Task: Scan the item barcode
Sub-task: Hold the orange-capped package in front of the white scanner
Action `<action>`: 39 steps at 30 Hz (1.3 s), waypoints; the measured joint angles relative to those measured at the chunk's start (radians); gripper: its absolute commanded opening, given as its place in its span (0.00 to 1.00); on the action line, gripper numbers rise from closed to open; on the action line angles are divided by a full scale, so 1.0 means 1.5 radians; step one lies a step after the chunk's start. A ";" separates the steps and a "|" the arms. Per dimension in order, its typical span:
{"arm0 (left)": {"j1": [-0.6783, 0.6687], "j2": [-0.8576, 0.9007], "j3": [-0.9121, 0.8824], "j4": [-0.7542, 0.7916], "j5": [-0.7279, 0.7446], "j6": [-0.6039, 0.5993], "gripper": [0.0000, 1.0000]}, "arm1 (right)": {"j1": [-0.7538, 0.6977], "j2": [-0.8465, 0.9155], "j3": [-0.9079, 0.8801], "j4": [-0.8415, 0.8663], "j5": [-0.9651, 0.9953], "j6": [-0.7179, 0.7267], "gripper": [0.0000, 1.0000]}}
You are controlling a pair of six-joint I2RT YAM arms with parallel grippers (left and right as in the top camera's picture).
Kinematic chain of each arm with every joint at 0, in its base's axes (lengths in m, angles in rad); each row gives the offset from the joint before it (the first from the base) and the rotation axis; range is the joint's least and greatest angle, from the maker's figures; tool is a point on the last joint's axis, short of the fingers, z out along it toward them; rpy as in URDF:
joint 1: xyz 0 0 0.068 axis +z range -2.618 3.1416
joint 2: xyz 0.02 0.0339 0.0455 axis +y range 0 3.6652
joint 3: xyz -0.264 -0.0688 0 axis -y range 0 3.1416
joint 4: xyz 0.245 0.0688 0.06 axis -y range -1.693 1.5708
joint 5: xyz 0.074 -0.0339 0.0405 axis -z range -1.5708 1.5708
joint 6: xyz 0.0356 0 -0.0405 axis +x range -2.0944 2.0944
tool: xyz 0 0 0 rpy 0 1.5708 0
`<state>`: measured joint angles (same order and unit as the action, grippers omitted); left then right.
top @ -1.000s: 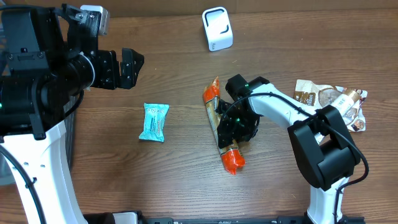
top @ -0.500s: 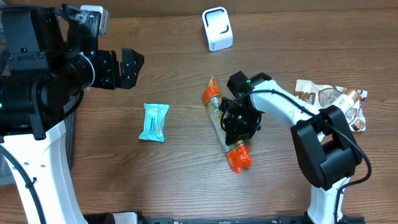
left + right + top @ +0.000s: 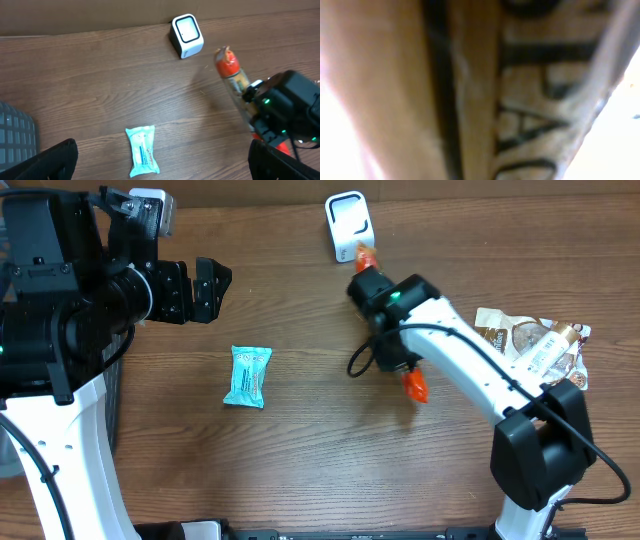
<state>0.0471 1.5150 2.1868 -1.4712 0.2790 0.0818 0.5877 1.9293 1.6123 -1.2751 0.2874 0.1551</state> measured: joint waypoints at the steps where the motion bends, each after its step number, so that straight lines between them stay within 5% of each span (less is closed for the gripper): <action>1: 0.000 0.000 0.000 0.000 0.000 0.000 1.00 | 0.007 0.001 0.000 0.014 -0.003 0.002 0.04; 16: 0.000 0.000 0.000 0.000 0.000 0.000 1.00 | -0.085 0.001 0.000 0.158 -0.674 -0.114 0.04; 23: 0.000 0.000 0.000 0.000 0.000 0.000 0.99 | -0.148 0.001 0.000 0.151 -0.842 -0.157 0.04; 31: 0.000 0.000 0.000 0.000 0.000 0.000 1.00 | -0.150 0.000 0.050 0.096 -0.777 -0.117 0.03; 39: 0.000 0.000 0.000 0.000 0.000 0.000 1.00 | -0.119 -0.013 0.333 0.068 -0.319 -0.045 0.04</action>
<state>0.0471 1.5150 2.1868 -1.4712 0.2790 0.0818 0.4095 1.9099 2.1124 -1.1725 -0.1913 0.0883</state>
